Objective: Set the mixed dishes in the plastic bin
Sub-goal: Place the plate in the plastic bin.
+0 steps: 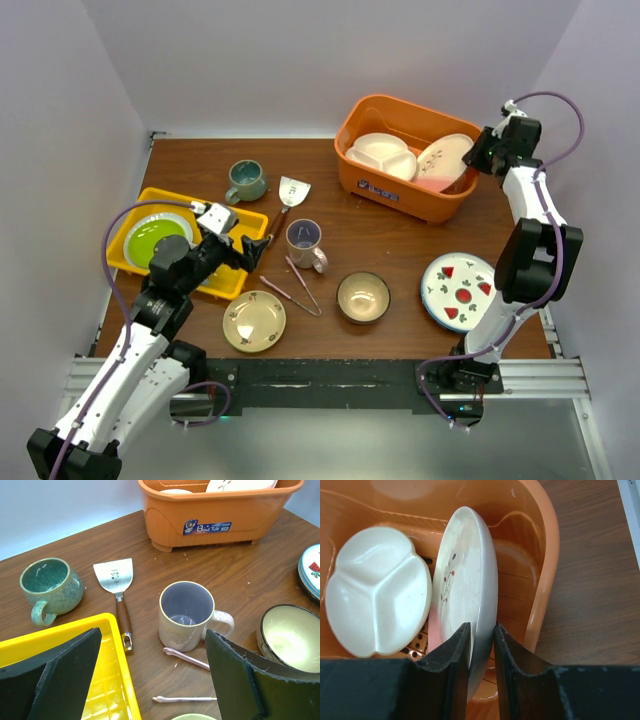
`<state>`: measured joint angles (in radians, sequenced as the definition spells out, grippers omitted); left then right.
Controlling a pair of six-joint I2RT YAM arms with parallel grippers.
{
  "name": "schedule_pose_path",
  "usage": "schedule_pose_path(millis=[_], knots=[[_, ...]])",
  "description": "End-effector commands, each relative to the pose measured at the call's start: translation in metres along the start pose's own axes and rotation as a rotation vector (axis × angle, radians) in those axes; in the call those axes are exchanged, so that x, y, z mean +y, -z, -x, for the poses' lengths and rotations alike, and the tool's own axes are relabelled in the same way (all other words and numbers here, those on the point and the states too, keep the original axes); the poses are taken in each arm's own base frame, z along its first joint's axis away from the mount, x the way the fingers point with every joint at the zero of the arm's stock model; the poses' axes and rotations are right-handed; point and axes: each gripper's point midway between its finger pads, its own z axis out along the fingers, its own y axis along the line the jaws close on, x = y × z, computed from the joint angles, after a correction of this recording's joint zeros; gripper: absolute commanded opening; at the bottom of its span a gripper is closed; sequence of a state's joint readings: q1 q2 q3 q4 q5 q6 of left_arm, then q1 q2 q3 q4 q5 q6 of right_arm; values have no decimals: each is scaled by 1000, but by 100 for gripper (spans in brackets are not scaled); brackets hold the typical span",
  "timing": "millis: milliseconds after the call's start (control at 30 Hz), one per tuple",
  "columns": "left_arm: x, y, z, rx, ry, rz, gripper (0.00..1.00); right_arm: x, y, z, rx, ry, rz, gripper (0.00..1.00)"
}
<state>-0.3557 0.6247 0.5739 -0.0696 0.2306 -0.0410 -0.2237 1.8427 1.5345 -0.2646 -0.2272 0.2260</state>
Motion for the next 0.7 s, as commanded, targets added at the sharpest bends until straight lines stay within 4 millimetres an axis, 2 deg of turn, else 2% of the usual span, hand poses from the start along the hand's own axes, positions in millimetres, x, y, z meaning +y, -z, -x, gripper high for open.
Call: schedule_pose_path(millis=[0, 167, 433, 667], knots=[[2, -1, 7, -35, -17, 7, 91, 36, 8, -7, 23, -46, 147, 20], [2, -1, 8, -36, -17, 7, 91, 36, 5, -12, 34, -84, 171, 15], [2, -1, 7, -33, -17, 7, 91, 46, 1, -22, 63, -139, 239, 2], [2, -1, 7, -33, -15, 10, 91, 55, 3, -22, 60, -176, 313, 0]])
